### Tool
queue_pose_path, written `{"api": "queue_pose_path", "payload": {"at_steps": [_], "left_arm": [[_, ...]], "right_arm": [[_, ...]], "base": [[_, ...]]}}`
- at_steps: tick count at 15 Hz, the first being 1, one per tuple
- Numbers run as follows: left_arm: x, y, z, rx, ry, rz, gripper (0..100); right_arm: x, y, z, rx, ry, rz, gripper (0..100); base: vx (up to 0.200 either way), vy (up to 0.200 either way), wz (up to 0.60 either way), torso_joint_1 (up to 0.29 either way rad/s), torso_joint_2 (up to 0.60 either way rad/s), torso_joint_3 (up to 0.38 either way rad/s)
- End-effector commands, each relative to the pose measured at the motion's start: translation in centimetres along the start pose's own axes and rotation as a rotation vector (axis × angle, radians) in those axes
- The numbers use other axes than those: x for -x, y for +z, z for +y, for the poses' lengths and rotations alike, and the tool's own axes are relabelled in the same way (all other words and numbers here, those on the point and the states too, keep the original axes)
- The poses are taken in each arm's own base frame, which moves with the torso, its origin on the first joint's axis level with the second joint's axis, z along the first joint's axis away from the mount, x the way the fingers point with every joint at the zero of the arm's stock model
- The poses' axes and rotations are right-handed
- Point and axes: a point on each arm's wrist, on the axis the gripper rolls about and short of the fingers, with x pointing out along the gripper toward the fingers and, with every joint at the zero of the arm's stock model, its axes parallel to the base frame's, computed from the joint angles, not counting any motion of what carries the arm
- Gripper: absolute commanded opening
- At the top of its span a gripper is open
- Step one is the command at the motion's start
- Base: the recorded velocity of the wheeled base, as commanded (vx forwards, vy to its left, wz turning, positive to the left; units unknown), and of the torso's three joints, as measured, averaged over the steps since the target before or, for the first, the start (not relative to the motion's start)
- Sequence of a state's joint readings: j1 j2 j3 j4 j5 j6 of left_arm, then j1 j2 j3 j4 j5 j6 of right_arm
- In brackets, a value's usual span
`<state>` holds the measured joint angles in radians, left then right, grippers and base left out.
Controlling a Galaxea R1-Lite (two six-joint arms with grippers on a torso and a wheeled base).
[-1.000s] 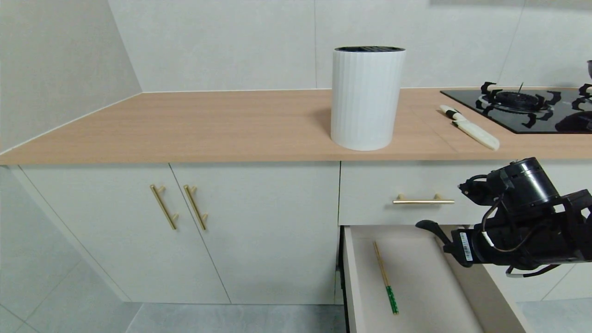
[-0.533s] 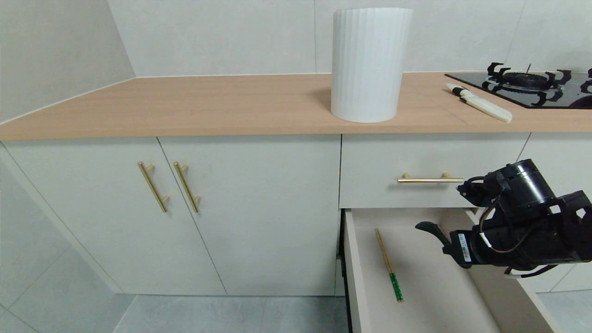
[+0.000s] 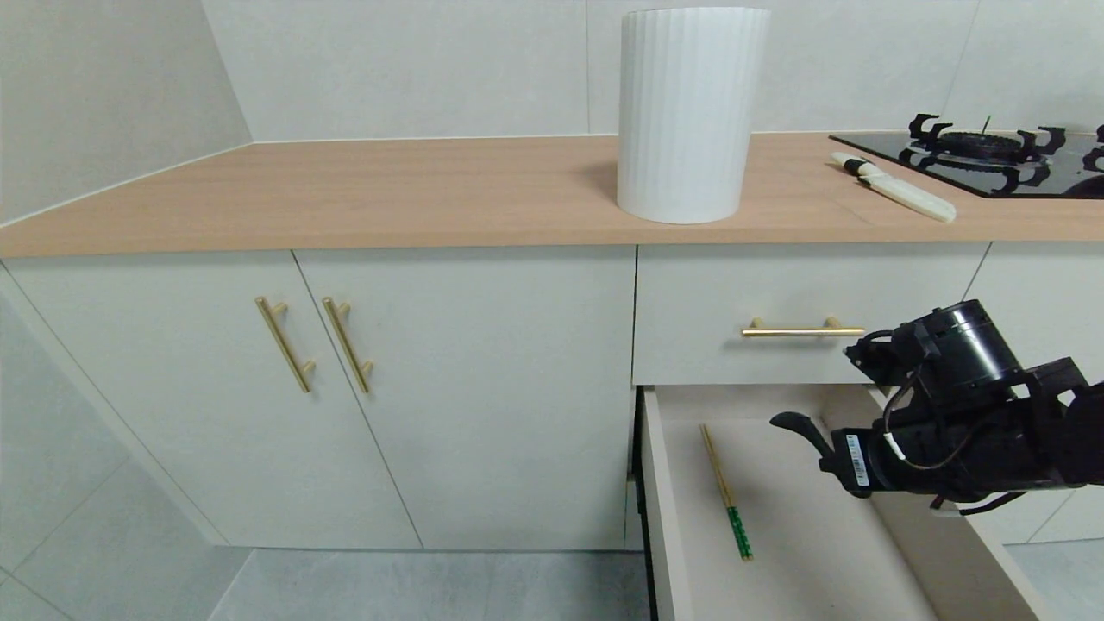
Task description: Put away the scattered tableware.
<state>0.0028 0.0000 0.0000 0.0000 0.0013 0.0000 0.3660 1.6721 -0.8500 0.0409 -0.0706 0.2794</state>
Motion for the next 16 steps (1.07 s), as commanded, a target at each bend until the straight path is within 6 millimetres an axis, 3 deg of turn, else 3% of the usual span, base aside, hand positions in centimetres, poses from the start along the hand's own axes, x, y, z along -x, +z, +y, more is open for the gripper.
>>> {"api": "queue_pose_path", "payload": {"at_steps": [1,4,10,16], "left_arm": [[0.0,0.0,0.0,0.0,0.001,0.0,100],[0.0,0.0,0.0,0.0,0.001,0.0,100],[0.0,0.0,0.0,0.0,0.001,0.002,100],[0.0,0.0,0.0,0.0,0.001,0.002,100]], "right_arm": [[-3.0,-0.6,-0.2,0.001,-0.057,0.048,0],[-6.8,-1.2,-0.3,-0.004,-0.092,0.074,0],[-14.5,-4.3,-1.2,-0.01,-0.145,0.073,0],[-18.6,-6.0,-2.2,-0.022,-0.169,0.063,0]], "base": [[0.0,0.0,0.0,0.0,0.0,0.0],[0.0,0.0,0.0,0.0,0.0,0.0],[0.0,0.0,0.0,0.0,0.0,0.0],[0.0,0.0,0.0,0.0,0.0,0.0]]}}
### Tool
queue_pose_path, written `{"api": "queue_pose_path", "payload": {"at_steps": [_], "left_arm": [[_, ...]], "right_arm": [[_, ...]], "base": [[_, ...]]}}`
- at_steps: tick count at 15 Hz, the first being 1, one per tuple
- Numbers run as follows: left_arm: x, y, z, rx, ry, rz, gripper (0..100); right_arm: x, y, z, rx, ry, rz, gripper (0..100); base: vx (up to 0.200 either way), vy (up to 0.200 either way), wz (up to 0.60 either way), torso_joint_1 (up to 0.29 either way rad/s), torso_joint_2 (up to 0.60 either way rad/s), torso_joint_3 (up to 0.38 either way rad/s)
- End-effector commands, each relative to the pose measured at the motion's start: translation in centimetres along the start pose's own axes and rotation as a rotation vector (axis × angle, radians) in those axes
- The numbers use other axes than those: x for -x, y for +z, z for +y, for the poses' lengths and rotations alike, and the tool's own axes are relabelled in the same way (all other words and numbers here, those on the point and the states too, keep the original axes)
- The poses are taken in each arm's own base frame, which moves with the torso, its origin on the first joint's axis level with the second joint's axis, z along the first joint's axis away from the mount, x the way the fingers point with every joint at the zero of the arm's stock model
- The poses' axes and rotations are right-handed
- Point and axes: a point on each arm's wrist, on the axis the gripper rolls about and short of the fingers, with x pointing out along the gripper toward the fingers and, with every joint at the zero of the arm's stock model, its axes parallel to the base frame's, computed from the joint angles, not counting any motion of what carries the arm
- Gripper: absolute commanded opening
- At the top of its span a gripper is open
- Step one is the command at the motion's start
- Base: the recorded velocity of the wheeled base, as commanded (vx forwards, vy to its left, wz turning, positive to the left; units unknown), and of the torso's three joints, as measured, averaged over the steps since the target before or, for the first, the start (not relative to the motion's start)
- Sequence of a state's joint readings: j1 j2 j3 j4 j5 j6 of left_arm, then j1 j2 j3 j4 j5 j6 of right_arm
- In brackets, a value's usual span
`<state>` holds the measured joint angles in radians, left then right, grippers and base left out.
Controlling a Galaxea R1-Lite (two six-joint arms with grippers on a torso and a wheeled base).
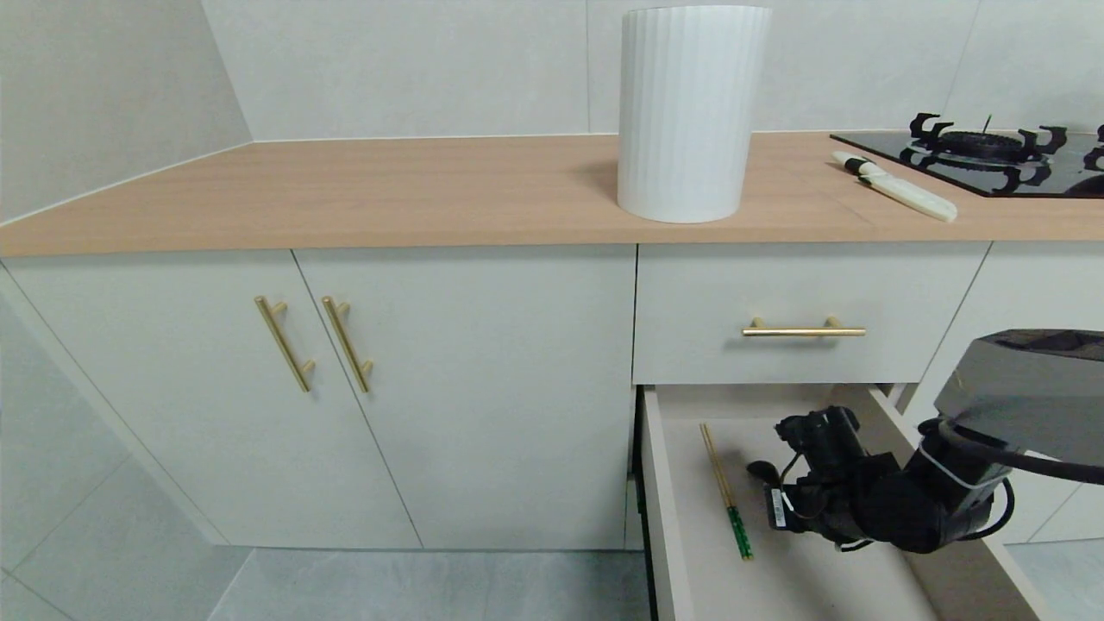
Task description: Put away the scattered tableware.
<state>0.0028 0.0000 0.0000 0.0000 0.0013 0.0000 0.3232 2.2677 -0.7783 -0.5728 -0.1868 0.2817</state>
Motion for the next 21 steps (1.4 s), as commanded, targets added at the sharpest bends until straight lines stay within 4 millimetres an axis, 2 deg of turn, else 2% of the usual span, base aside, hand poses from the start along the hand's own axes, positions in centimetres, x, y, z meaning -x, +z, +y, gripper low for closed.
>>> {"api": "queue_pose_path", "payload": {"at_steps": [1,4,15,16,21], "left_arm": [[0.0,0.0,0.0,0.0,0.001,0.0,100],[-0.01,0.0,0.0,0.0,0.001,0.002,100],[-0.01,0.0,0.0,0.0,0.001,0.002,100],[-0.01,0.0,0.0,0.0,0.001,0.002,100],[-0.01,0.0,0.0,0.0,0.001,0.002,100]], "right_arm": [[-1.67,-1.31,-0.11,0.01,-0.023,0.044,0],[-2.22,-1.5,-0.12,0.011,-0.045,0.032,0],[-2.19,-1.45,-0.17,0.009,-0.049,0.029,0],[-2.19,-1.45,-0.17,0.009,-0.049,0.029,100],[-2.15,-1.41,-0.17,0.009,-0.048,0.028,100]], "base": [[0.0,0.0,0.0,0.0,0.0,0.0],[0.0,0.0,0.0,0.0,0.0,0.0],[0.0,0.0,0.0,0.0,0.0,0.0],[0.0,0.0,0.0,0.0,0.0,0.0],[0.0,0.0,0.0,0.0,0.0,0.0]]}}
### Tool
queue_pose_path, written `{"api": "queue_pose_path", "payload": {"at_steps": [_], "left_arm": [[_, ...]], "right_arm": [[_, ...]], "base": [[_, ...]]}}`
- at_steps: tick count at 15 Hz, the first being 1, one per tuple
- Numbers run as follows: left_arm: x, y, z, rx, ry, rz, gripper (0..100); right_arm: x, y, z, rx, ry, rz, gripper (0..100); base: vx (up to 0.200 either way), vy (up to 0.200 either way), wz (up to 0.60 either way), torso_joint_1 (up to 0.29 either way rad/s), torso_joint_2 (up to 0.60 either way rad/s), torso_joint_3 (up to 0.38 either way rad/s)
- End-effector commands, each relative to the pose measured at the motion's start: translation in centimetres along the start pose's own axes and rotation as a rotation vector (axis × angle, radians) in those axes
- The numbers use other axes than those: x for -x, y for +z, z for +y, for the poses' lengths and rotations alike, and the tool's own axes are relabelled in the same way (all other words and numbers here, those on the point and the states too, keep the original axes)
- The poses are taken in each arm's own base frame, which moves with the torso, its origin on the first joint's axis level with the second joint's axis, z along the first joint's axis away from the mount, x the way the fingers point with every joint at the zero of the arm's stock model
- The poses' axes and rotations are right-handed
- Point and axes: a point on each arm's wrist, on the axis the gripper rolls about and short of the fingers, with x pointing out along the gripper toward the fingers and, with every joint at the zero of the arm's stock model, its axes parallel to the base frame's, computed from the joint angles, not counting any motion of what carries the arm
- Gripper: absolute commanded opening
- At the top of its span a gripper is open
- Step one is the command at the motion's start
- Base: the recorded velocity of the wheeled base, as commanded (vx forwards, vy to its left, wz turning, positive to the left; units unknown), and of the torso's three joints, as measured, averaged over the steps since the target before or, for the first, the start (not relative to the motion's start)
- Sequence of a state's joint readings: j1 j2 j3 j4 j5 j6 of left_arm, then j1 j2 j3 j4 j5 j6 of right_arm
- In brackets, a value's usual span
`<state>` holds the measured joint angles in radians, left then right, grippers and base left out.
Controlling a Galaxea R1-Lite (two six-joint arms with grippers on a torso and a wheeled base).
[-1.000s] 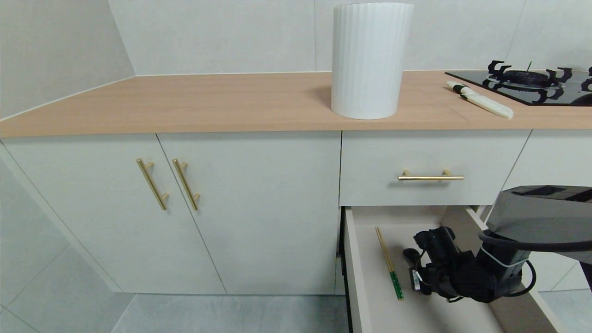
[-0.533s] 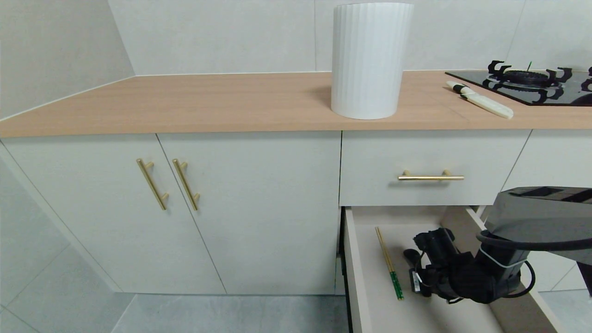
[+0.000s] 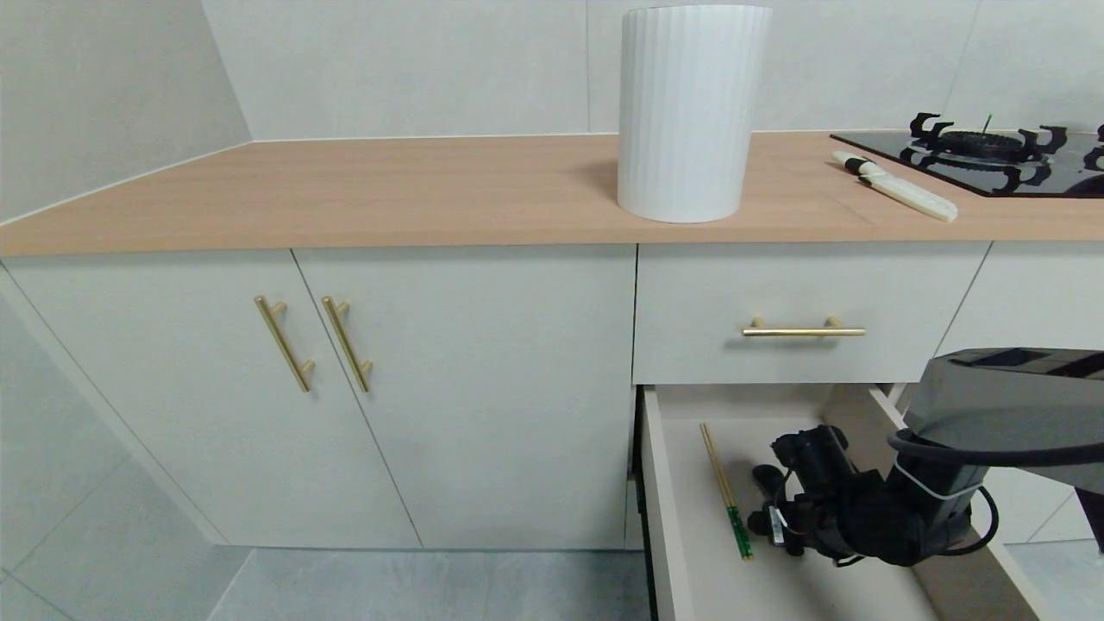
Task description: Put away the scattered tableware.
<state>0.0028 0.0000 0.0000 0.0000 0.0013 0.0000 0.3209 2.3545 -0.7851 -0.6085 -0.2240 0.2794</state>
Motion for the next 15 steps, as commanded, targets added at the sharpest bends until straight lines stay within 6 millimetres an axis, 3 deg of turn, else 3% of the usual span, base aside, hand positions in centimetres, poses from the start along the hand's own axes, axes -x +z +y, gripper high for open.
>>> {"api": "queue_pose_path", "payload": {"at_steps": [1,4,7,11,15], "left_arm": [[0.0,0.0,0.0,0.0,0.001,0.0,100],[0.0,0.0,0.0,0.0,0.001,0.002,100],[0.0,0.0,0.0,0.0,0.001,0.002,100],[0.0,0.0,0.0,0.0,0.001,0.002,100],[0.0,0.0,0.0,0.0,0.001,0.002,100]], "right_arm": [[0.1,0.2,0.0,-0.002,0.002,-0.006,100],[1.0,0.7,0.0,-0.008,0.008,-0.028,100],[3.3,1.8,-0.3,-0.017,0.022,-0.077,100],[10.3,4.2,-1.2,-0.028,0.048,-0.13,100],[19.0,5.3,-2.1,-0.012,0.109,-0.15,100]], "base": [[0.0,0.0,0.0,0.0,0.0,0.0],[0.0,0.0,0.0,0.0,0.0,0.0],[0.0,0.0,0.0,0.0,0.0,0.0],[0.0,0.0,0.0,0.0,0.0,0.0],[0.0,0.0,0.0,0.0,0.0,0.0]]}}
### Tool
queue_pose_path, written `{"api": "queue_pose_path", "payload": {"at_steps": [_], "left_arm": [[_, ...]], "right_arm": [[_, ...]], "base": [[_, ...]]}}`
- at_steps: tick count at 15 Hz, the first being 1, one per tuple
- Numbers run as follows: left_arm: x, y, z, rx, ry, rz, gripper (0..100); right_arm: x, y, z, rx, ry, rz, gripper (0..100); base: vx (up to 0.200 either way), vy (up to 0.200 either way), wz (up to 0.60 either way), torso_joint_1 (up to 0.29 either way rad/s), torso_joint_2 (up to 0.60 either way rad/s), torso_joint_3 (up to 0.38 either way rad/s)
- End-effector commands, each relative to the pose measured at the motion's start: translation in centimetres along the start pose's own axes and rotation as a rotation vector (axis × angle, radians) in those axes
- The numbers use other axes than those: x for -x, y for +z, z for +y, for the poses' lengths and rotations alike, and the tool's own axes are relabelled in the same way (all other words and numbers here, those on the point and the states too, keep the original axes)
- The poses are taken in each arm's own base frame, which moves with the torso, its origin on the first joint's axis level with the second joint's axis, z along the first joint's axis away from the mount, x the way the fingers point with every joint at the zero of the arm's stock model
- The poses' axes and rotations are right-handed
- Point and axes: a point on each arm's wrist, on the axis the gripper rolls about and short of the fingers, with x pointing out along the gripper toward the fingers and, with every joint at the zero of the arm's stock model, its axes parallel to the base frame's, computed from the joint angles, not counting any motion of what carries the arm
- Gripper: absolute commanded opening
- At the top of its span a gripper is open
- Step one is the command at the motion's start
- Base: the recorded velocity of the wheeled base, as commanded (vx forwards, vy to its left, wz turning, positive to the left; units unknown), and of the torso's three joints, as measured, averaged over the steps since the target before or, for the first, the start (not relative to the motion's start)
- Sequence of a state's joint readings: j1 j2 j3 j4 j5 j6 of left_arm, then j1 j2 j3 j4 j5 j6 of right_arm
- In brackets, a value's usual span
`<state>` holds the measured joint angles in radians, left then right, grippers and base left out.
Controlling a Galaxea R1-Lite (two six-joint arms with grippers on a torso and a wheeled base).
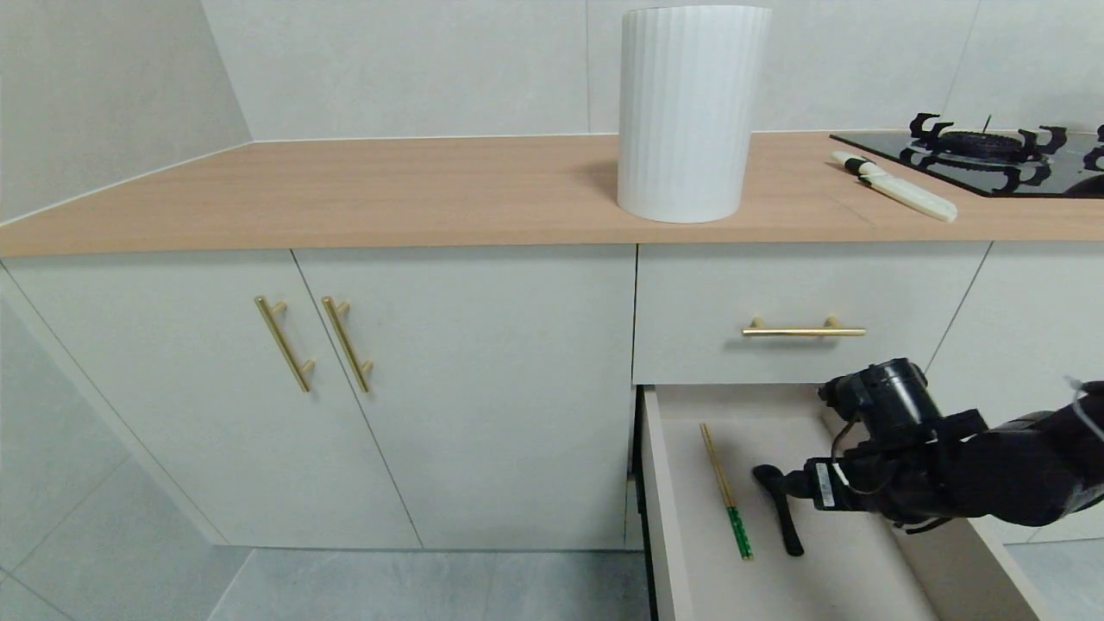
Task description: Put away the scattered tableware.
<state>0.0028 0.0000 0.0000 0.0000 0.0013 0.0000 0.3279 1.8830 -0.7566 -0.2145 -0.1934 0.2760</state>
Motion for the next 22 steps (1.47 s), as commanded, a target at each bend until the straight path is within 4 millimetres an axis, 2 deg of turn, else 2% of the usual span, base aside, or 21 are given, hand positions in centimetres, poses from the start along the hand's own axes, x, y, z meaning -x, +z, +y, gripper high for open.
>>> {"api": "queue_pose_path", "payload": {"at_steps": [1,2,4,14,22], "left_arm": [[0.0,0.0,0.0,0.0,0.001,0.002,100],[0.0,0.0,0.0,0.0,0.001,0.002,100],[0.0,0.0,0.0,0.0,0.001,0.002,100],[0.0,0.0,0.0,0.0,0.001,0.002,100],[0.0,0.0,0.0,0.0,0.001,0.002,100]], "right_arm": [[7.1,1.7,-0.2,-0.003,0.07,-0.11,100],[9.5,1.7,-0.3,0.01,0.089,-0.097,100],[11.7,1.4,-0.3,0.041,0.093,-0.031,100],[11.7,0.9,0.1,0.066,0.088,0.001,100],[11.3,0.7,0.4,0.076,0.086,0.017,100]], "base": [[0.0,0.0,0.0,0.0,0.0,0.0],[0.0,0.0,0.0,0.0,0.0,0.0],[0.0,0.0,0.0,0.0,0.0,0.0],[0.0,0.0,0.0,0.0,0.0,0.0],[-0.2,0.0,0.0,0.002,0.0,0.007]]}}
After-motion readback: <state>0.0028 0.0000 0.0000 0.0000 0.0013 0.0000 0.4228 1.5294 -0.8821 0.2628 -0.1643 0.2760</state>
